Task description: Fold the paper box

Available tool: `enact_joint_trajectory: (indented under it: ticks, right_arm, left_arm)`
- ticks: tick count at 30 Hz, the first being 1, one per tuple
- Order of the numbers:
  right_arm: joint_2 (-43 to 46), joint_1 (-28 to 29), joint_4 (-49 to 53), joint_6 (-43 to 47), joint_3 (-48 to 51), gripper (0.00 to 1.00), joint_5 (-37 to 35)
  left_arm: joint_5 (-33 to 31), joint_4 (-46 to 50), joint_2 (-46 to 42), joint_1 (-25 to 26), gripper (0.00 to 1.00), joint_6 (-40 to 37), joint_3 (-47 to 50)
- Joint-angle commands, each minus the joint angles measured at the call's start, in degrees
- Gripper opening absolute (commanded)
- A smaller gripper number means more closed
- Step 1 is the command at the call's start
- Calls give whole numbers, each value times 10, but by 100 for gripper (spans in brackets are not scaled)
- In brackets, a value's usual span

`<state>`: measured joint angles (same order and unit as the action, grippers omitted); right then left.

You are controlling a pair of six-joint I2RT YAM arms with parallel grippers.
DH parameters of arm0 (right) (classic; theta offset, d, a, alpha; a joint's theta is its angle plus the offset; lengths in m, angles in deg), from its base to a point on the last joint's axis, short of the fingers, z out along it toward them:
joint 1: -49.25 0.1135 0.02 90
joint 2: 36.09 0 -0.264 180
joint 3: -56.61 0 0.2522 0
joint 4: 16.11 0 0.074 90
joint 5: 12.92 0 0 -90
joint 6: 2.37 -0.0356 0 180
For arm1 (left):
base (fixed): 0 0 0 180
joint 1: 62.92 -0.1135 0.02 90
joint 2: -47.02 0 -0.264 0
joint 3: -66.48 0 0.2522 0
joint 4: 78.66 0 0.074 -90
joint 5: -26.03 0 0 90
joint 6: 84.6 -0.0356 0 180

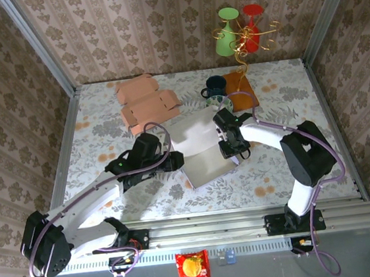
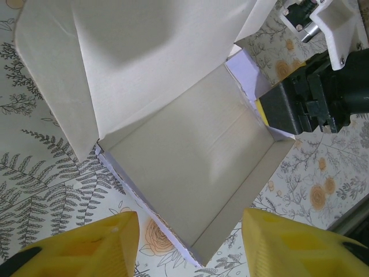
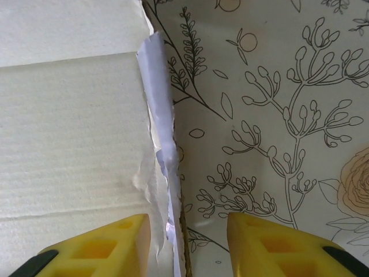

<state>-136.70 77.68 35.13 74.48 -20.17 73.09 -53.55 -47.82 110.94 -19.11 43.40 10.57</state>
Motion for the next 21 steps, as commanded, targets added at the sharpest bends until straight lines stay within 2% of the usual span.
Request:
enact_joint_trajectory:
  ticks: [1, 7, 21]
  right_arm:
    - [-15, 3, -5, 3, -18, 38, -17]
    - [-28, 11, 1, -11, -24, 34, -38]
    - [-38, 54, 52, -82, -35, 18, -146]
  left_arm:
    - [-14, -2, -6, 4, 51, 9, 2]
    - [-16, 6, -16, 4, 51, 3, 2]
    - [-17, 21, -31, -1, 51, -9, -3]
